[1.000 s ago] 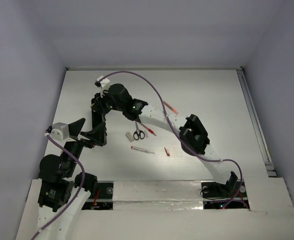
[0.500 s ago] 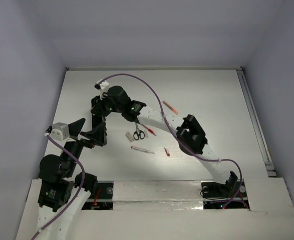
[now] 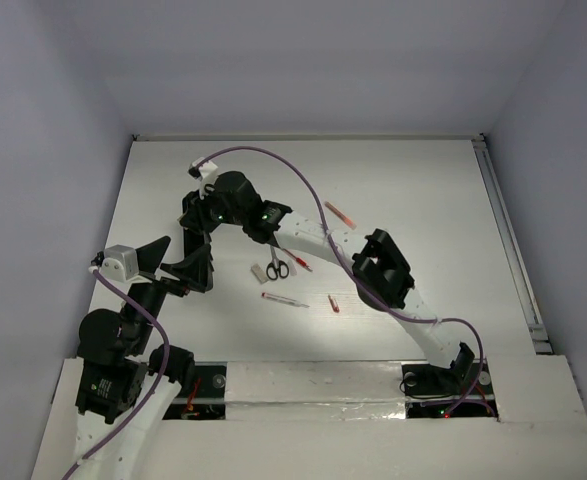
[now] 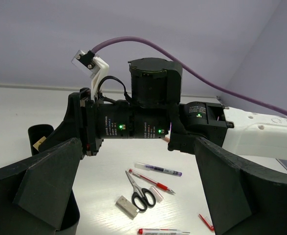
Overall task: Sort the stationery into containers
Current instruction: Place the stationery in the storage box.
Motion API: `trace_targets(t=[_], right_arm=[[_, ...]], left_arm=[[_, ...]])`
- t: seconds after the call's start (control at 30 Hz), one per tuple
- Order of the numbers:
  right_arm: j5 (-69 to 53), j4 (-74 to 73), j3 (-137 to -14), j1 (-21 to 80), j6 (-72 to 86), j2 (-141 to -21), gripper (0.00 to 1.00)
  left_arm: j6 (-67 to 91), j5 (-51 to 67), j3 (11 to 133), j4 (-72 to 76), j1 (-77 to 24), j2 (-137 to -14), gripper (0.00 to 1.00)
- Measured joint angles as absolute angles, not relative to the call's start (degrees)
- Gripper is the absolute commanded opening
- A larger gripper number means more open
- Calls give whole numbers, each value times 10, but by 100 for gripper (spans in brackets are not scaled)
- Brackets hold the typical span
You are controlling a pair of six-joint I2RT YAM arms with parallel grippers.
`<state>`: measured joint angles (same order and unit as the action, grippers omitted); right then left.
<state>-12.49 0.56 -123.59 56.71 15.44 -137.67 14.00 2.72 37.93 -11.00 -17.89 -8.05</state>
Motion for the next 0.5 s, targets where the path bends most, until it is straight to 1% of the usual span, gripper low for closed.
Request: trace_targets(t=[0.1, 0.13, 0.5], right_arm=[[-125, 7, -1234, 567, 154, -1377, 35], [-126, 9, -1232, 567, 154, -1377, 39], [-127, 22, -1220, 567, 157, -1377, 40]], left_arm=[[140, 27, 379, -110, -179, -81, 99], [140, 27, 379, -110, -179, -81, 99], [140, 27, 379, -110, -179, -81, 99]])
